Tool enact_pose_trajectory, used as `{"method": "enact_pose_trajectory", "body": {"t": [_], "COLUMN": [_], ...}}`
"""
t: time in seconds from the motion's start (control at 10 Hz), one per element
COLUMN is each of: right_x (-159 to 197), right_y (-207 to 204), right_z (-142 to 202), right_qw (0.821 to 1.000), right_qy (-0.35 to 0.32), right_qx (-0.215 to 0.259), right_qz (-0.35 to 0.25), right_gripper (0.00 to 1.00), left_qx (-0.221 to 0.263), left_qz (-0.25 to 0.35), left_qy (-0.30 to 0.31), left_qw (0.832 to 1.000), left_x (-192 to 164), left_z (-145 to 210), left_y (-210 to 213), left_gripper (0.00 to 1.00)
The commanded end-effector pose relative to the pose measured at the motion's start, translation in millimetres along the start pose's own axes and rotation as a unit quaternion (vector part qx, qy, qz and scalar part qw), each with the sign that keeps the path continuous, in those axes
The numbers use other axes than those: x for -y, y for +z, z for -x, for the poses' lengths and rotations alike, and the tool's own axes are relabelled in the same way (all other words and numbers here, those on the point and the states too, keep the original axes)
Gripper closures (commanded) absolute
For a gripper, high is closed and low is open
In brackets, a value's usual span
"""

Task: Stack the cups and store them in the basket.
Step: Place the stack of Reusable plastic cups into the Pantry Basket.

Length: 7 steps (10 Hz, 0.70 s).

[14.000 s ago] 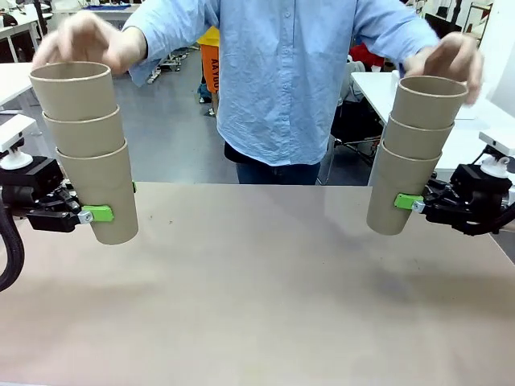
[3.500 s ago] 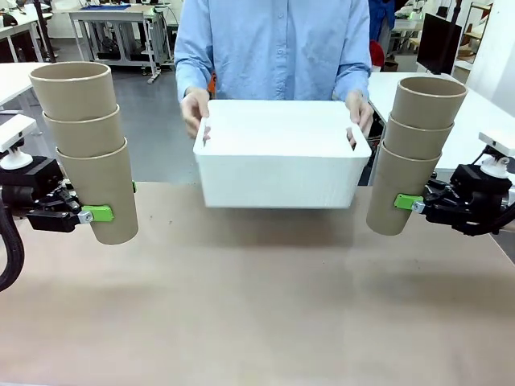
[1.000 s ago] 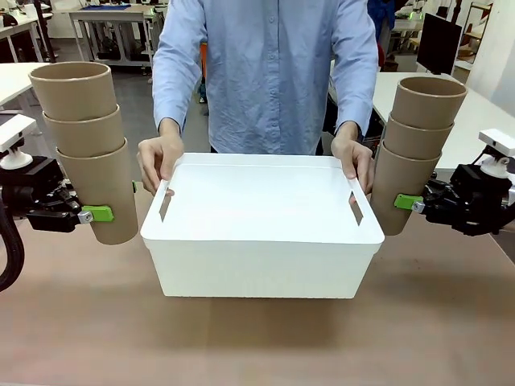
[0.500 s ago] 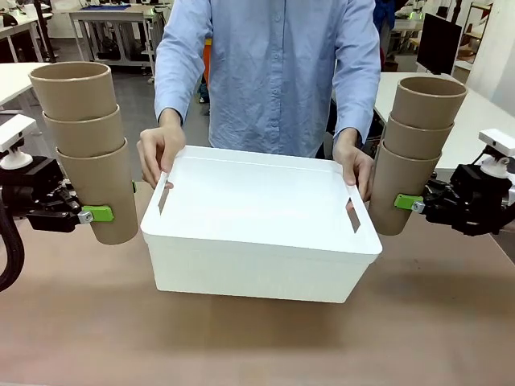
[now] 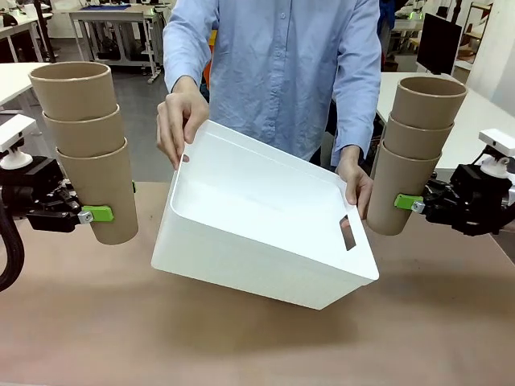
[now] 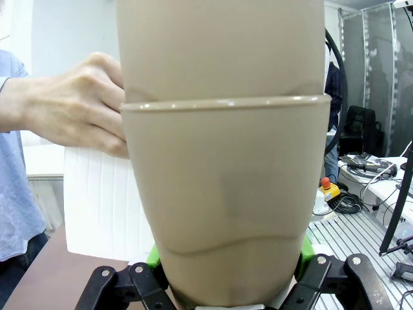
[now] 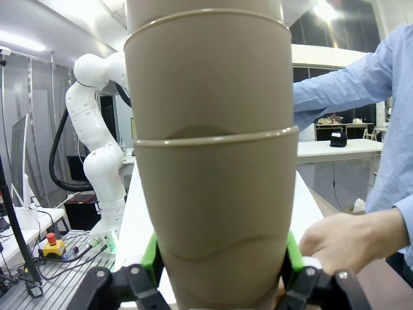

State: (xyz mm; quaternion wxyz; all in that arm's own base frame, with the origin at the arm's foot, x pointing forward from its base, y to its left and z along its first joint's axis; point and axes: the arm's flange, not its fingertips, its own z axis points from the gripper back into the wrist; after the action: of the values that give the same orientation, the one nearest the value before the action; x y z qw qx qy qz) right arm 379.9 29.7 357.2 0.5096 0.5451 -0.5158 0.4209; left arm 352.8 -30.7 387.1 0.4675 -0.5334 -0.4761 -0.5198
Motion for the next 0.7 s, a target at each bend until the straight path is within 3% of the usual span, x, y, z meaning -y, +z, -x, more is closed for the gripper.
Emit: {"method": "enact_pose_trajectory", "body": {"t": [0.0, 0.1, 0.3, 0.6], "right_x": [0, 0, -16, -37], "right_y": [-1, 0, -11, -43], "right_z": [-4, 0, -25, -55], "right_qw": [1.000, 1.000, 1.000, 0.996], "right_qy": [0.005, 0.000, 0.003, -0.001], "right_qx": [0.005, 0.000, -0.019, -0.084], "right_qz": [0.002, 0.000, 0.012, 0.034], "right_gripper": [0.13, 0.13, 0.13, 0.13], "left_qx": [0.004, 0.004, 0.004, 0.004], "left_qz": [0.000, 0.000, 0.000, 0.000], "left_qy": [-0.001, -0.001, -0.001, -0.001], "left_qw": [1.000, 1.000, 1.000, 1.000], "left_x": [0, 0, 0, 0], "left_z": [-3, -3, -3, -3], "left_y": [0, 0, 0, 0], "left_gripper": [0.17, 0.17, 0.17, 0.17]}}
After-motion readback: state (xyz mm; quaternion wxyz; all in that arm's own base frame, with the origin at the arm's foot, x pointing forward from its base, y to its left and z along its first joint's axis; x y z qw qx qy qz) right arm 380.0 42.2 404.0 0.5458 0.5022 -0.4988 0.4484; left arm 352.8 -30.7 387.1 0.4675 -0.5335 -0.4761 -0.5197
